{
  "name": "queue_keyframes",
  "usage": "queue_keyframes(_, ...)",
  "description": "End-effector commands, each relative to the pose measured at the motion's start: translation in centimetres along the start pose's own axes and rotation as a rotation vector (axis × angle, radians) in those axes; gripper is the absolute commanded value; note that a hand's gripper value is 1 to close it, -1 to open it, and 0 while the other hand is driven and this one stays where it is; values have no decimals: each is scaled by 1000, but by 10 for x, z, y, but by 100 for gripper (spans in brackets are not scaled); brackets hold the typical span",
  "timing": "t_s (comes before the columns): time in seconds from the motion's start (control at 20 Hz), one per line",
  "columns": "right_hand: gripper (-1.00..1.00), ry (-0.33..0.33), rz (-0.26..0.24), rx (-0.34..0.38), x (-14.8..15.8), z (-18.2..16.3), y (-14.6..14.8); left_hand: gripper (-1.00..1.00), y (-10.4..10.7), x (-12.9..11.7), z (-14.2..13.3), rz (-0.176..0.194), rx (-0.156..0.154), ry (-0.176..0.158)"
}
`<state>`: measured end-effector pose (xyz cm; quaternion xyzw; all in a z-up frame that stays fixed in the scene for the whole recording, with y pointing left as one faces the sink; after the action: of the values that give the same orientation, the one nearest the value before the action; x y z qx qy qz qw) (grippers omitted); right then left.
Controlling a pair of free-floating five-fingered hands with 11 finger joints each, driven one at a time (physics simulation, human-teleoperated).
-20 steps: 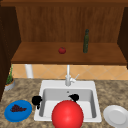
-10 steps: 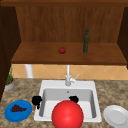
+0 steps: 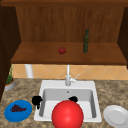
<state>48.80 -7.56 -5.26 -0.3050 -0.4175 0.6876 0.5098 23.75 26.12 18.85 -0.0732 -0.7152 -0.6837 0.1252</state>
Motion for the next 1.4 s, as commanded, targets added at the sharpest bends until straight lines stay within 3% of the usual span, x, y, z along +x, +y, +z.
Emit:
queue_keyframes(0.0,-100,-1,-2,92,-12,-7,-9,0,0,0,0,0,0,0)
queue_keyframes(0.25,-100,31,1,108,-10,-10,1,0,0,0,0,0,0,0)
queue_keyframes(0.3,100,43,9,114,-8,-13,3,0,0,0,0,0,0,0)
queue_keyframes(0.35,100,46,25,109,-9,-14,3,0,0,0,0,0,0,0)
queue_keyframes(0.7,100,59,-24,15,-19,-3,8,0,0,0,0,0,0,0)
queue_keyframes(0.85,100,83,-50,-6,-11,-13,2,0,0,0,0,0,0,0)
queue_keyframes(1.0,100,59,-23,-6,-7,-5,-3,0,0,0,0,0,0,0)
queue_keyframes(1.05,100,70,-5,-48,-6,0,-5,0,0,0,0,0,0,0)
queue_keyframes(1.35,100,60,-21,-7,-18,4,-25,0,0,0,0,0,0,0)
